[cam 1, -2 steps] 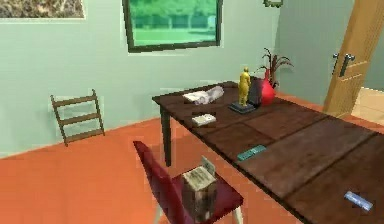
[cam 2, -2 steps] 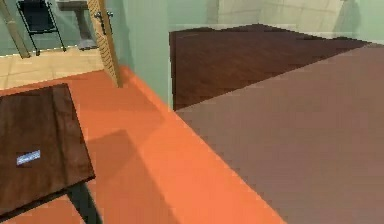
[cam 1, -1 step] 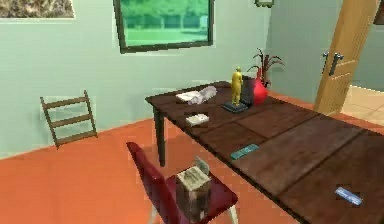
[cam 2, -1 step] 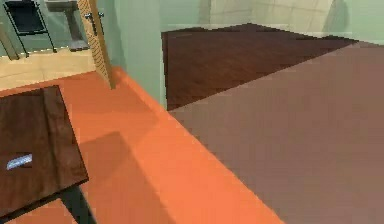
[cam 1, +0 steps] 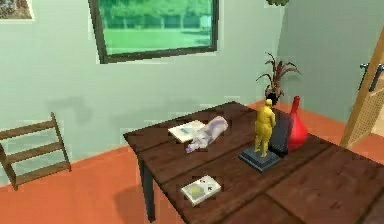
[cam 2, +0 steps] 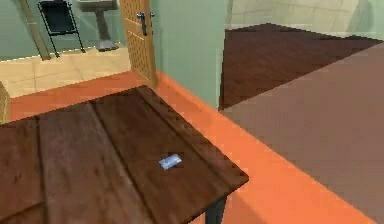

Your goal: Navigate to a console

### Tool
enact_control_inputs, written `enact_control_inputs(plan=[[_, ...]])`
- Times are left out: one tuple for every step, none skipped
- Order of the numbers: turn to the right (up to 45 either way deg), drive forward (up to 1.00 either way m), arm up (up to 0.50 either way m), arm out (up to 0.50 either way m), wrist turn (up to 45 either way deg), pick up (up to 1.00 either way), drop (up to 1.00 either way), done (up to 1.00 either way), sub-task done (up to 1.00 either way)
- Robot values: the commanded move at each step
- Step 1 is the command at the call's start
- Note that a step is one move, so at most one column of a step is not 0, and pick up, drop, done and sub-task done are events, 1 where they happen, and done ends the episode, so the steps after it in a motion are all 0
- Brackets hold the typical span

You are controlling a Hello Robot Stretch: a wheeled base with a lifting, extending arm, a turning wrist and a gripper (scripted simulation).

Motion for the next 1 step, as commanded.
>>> enact_control_inputs(plan=[[0.0,0.0,0.0,0.0,0.0,0.0,0.0,1.0,0.0]])
